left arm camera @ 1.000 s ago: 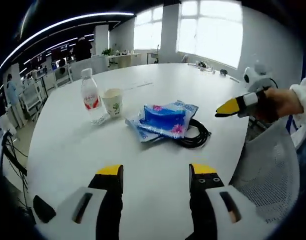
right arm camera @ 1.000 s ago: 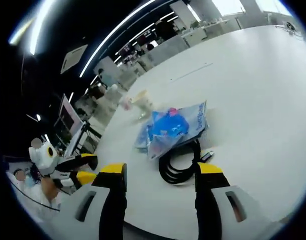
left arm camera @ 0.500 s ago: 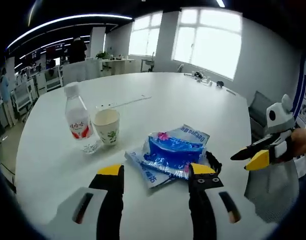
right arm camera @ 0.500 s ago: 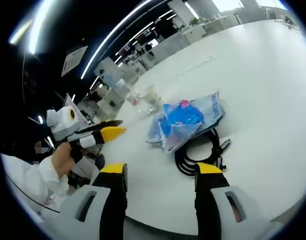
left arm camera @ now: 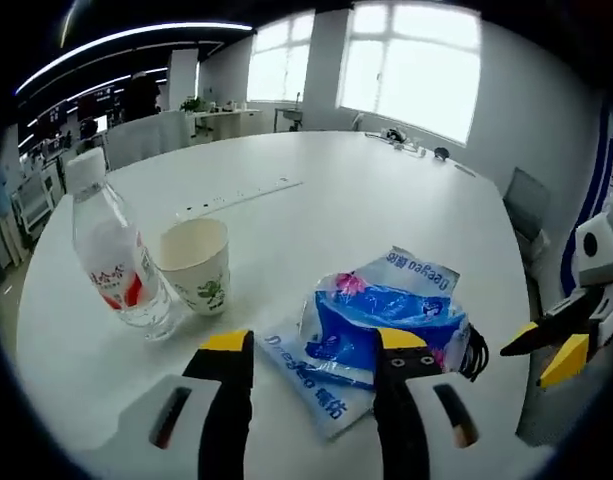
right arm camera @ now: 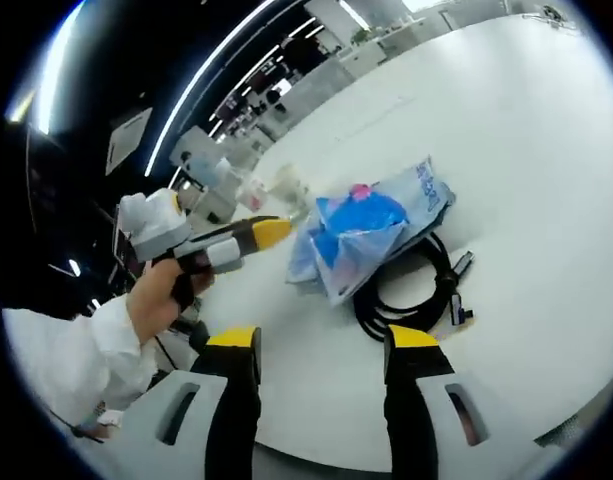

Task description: Arrange the tabletop items into an orderly group along one side of the table until the central work area is clear of visible clutter.

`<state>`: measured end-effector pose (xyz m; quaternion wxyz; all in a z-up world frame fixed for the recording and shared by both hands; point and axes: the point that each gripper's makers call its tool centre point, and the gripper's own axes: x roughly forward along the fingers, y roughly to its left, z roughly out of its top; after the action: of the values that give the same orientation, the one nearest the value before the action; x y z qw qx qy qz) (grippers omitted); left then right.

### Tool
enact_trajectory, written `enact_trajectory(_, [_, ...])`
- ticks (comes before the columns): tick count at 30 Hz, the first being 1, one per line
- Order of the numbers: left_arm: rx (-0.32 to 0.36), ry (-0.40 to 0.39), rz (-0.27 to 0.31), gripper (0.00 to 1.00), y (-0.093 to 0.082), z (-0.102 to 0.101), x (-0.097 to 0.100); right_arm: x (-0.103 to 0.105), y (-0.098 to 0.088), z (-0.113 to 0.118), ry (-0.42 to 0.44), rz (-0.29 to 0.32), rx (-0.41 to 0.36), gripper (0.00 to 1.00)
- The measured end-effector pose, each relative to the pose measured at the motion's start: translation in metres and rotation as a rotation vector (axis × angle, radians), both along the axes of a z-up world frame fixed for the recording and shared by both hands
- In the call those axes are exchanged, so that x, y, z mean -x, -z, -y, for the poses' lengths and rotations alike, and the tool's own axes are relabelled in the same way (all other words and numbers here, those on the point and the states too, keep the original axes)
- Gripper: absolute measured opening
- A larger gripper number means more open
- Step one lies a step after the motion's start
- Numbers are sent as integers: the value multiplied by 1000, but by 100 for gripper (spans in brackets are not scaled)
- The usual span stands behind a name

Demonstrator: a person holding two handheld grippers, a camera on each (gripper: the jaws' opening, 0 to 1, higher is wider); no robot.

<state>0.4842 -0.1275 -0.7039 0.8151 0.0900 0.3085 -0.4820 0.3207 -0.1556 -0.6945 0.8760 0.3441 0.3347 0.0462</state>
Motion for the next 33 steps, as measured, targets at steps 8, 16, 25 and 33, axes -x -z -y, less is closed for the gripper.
enact_trajectory(8, [-1, 9, -30, 43, 11, 9, -2, -20, 13, -3, 24, -8, -2, 43])
enact_trajectory(16, [-29, 46, -51, 34, 28, 15, 1, -41, 27, 9, 77, -36, -19, 38])
enact_trajectory(25, [-52, 38, -55, 16, 36, 19, 1, -49, 49, 8, 88, -109, 3, 19])
enact_trajectory(33, [-59, 11, -89, 6, 36, 6, 10, -44, 42, 17, 92, -96, 29, 4])
